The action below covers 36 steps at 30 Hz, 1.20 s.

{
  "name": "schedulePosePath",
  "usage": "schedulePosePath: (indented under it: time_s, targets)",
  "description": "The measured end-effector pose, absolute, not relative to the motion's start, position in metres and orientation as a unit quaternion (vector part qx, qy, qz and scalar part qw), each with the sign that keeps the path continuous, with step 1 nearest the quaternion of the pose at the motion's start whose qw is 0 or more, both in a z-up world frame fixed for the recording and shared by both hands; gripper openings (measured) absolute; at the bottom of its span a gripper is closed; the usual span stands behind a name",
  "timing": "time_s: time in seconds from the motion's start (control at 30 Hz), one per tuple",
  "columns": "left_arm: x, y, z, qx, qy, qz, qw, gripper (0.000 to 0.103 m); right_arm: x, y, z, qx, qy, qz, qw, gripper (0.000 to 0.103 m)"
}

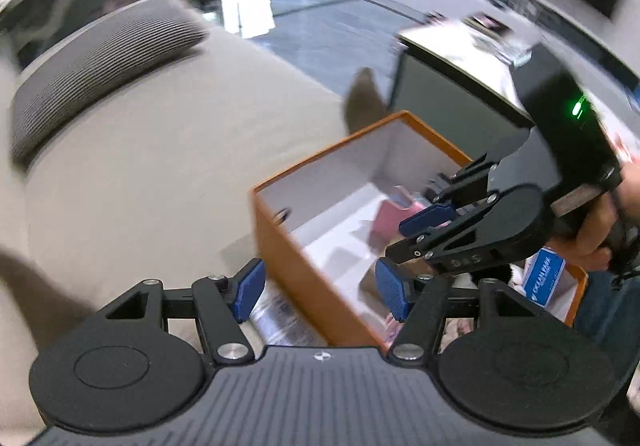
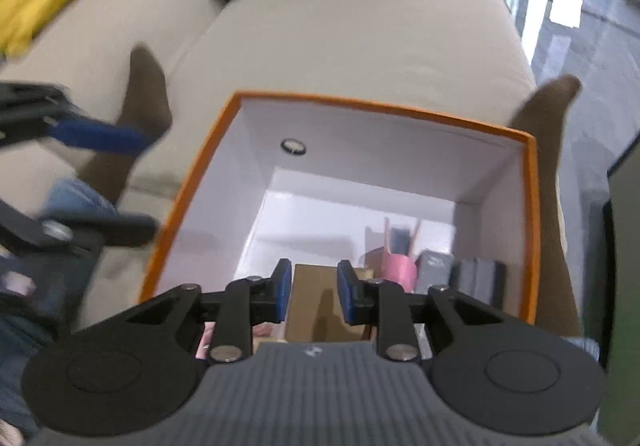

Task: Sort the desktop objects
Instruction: 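Withdraw both tools from the orange box and move the left tool toward the thin white card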

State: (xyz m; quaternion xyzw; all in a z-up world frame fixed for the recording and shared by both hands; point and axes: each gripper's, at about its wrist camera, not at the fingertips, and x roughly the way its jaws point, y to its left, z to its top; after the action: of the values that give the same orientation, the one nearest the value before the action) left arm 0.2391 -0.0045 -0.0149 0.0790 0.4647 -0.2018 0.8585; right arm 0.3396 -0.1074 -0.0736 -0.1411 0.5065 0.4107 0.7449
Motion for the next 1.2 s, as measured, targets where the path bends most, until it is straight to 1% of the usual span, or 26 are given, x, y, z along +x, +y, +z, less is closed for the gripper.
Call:
schedulePosePath:
  time_s: [0.07, 0.1, 0.13, 0.3, 0.4, 0.57, 0.7, 0.8, 0.93, 1.0, 1.07, 1.2]
  targets:
    - [0.230, 0.011, -0.014, 0.056, 0.465, -0.185, 0.864, 0.072, 0.337, -0.092, -0.080, -0.181, 0.498, 0.416, 0.739, 0.035]
    - [0.227, 0.018, -0.015, 0.047, 0.465, -0.178, 0.866, 0.072, 0.336, -0.086, -0.083, -0.197, 0.494, 0.418, 0.736, 0.040]
    - [0.223, 0.024, -0.015, 0.038, 0.465, -0.173, 0.867, 0.072, 0.336, -0.080, -0.086, -0.214, 0.490, 0.422, 0.732, 0.041]
    - [0.220, 0.037, -0.042, 0.000, 0.475, -0.151, 0.867, 0.072, 0.334, -0.063, -0.099, -0.268, 0.489, 0.425, 0.714, 0.041]
    - [0.215, 0.045, -0.054, -0.020, 0.483, -0.140, 0.864, 0.072, 0.334, -0.058, -0.108, -0.291, 0.494, 0.408, 0.711, 0.039]
    - [0.201, 0.059, -0.058, -0.040, 0.494, -0.127, 0.859, 0.072, 0.345, -0.061, -0.109, -0.263, 0.524, 0.386, 0.712, 0.039]
    - [0.193, 0.064, -0.058, -0.053, 0.494, -0.121, 0.859, 0.072, 0.338, -0.055, -0.109, -0.280, 0.516, 0.385, 0.713, 0.039]
    - [0.191, 0.067, -0.059, -0.060, 0.494, -0.116, 0.859, 0.072, 0.329, -0.060, -0.096, -0.276, 0.501, 0.385, 0.725, 0.039]
    - [0.182, 0.070, -0.050, -0.065, 0.486, -0.112, 0.864, 0.072, 0.312, -0.066, -0.061, -0.266, 0.466, 0.399, 0.744, 0.039]
    - [0.177, 0.073, -0.045, -0.069, 0.480, -0.108, 0.868, 0.069, 0.298, -0.066, -0.039, -0.264, 0.441, 0.418, 0.749, 0.039]
    - [0.174, 0.077, -0.041, -0.078, 0.475, -0.102, 0.871, 0.069, 0.280, -0.060, -0.021, -0.263, 0.420, 0.445, 0.746, 0.041]
    - [0.178, 0.082, -0.045, -0.109, 0.469, -0.108, 0.870, 0.069, 0.250, -0.037, -0.011, -0.279, 0.404, 0.472, 0.732, 0.041]
